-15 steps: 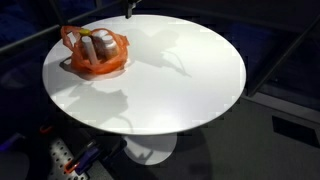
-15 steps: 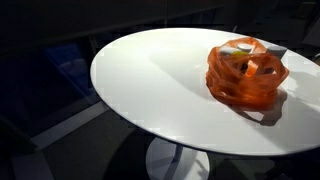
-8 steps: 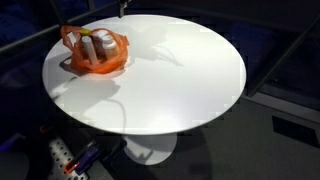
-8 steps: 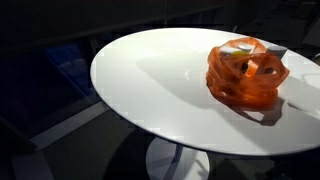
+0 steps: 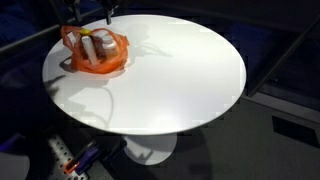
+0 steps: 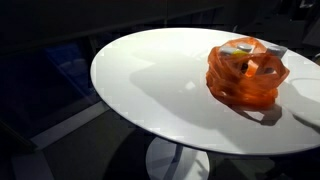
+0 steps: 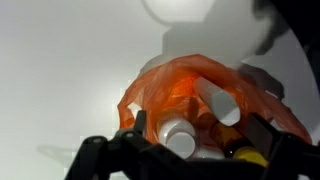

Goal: Remove the white roll on container from the plastic bag and put it on the table

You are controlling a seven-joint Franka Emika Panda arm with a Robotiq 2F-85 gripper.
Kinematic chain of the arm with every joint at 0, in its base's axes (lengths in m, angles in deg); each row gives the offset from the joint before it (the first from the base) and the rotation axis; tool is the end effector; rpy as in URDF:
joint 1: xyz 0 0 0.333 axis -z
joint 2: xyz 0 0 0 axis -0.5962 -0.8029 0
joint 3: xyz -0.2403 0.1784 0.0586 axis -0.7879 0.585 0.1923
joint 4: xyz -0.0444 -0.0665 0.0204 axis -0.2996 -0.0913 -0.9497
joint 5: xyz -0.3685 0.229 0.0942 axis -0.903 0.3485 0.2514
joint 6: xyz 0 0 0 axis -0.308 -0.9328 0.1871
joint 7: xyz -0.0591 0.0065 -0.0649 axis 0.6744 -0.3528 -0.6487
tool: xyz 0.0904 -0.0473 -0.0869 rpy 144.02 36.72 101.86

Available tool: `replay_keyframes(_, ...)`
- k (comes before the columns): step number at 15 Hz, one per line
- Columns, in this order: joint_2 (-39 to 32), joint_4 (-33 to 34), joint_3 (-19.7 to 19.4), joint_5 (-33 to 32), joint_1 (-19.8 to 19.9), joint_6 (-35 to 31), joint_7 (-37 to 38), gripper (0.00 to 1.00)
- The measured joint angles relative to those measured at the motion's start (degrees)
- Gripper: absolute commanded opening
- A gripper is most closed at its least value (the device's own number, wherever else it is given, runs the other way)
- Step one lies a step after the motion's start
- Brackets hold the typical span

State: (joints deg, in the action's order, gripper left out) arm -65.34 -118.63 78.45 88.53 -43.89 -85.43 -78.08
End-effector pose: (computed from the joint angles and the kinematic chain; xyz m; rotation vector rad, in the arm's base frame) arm 0.4857 0.0856 0.3524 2.9610 0.9754 -0.2408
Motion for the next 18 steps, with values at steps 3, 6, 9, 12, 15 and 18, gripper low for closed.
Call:
replay_keyframes(3, 0.5, -1.6, 0.6, -1.5, -0.8, -1.3, -0.2, 1.00)
replay_keyframes(6, 0.2, -1.6, 0.6, -1.5, -0.8, -1.3, -0.2, 1.00)
replay_keyframes(9, 0.2, -1.8, 0.6, -1.5, -1.0, -1.3, -0.2, 1.00)
replay_keyframes(12, 0.2, -3.2, 0.7, -1.2, -1.6, -1.7, -0.9, 1.00)
replay_keyframes(15, 0.3, -5.0, 0.7, -0.3, -2.0, -3.9, -2.6, 1.00)
replay_keyframes(18, 0.4, -6.7, 0.7, 0.4, -2.3, -7.4, -4.8, 1.00)
